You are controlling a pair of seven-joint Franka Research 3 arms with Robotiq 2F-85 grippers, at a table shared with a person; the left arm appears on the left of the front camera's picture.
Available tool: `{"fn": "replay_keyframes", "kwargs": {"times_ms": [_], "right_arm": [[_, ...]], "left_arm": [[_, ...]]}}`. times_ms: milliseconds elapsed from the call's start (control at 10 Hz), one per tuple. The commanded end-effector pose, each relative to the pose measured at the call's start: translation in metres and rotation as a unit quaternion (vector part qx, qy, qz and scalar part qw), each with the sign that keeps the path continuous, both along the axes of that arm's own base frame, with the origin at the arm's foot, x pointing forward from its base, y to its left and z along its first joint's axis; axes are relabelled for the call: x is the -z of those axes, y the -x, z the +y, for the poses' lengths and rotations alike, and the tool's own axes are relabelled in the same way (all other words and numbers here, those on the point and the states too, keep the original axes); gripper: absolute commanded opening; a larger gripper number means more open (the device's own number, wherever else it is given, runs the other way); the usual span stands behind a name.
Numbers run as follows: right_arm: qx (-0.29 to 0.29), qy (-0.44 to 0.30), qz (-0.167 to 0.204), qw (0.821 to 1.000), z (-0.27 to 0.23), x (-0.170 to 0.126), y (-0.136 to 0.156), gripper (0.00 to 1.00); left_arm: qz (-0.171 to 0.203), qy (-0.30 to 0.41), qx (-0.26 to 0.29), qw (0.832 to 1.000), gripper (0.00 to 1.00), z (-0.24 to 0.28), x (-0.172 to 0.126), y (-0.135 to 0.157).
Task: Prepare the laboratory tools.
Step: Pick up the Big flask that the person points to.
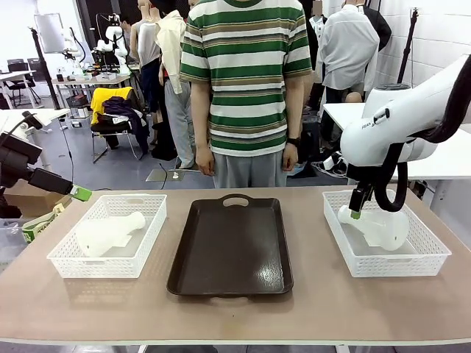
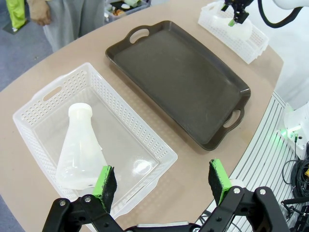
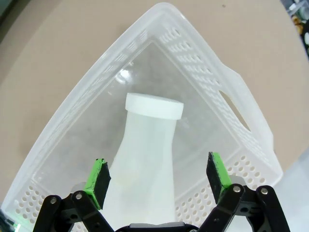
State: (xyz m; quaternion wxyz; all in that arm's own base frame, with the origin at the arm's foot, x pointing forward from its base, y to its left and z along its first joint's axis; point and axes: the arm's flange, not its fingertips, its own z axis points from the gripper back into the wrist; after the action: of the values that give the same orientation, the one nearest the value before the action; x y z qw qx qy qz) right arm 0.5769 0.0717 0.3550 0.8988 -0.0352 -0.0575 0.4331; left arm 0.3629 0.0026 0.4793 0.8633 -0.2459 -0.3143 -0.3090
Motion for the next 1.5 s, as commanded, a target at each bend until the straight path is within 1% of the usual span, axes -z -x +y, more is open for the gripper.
{"fn": "replay_keyframes", "kwargs": {"times_ms": [0,300,600,800,1100,1400], "right_arm": [[0.011,-0.008,0.022,1.000,0.007,0.005,-0.010,1.00],[0.006,-0.003,0.029,1.000,0.016,0.015,-0.010,1.00],[0.010,-0.010,0.027,1.000,0.022,0.016,-0.018,1.00],[0.009,-0.019,0.040,0.999,0.023,0.020,-0.023,1.00],[0.013,-0.004,0.054,0.998,0.022,0.030,-0.028,1.00],[0.010,-0.005,0.057,0.998,0.024,0.032,-0.026,1.00]], "left_arm": [[-0.007,0.007,0.010,1.000,1.00,0.002,0.002,-0.002],[-0.007,0.007,0.010,1.000,1.00,0.002,0.002,-0.002],[-0.007,0.007,0.010,1.000,1.00,0.002,0.002,-0.002],[-0.007,0.007,0.010,1.000,1.00,0.002,0.002,-0.002],[-0.007,0.007,0.010,1.000,1.00,0.002,0.002,-0.002],[-0.007,0.007,0.010,1.000,1.00,0.002,0.002,-0.002]]}}
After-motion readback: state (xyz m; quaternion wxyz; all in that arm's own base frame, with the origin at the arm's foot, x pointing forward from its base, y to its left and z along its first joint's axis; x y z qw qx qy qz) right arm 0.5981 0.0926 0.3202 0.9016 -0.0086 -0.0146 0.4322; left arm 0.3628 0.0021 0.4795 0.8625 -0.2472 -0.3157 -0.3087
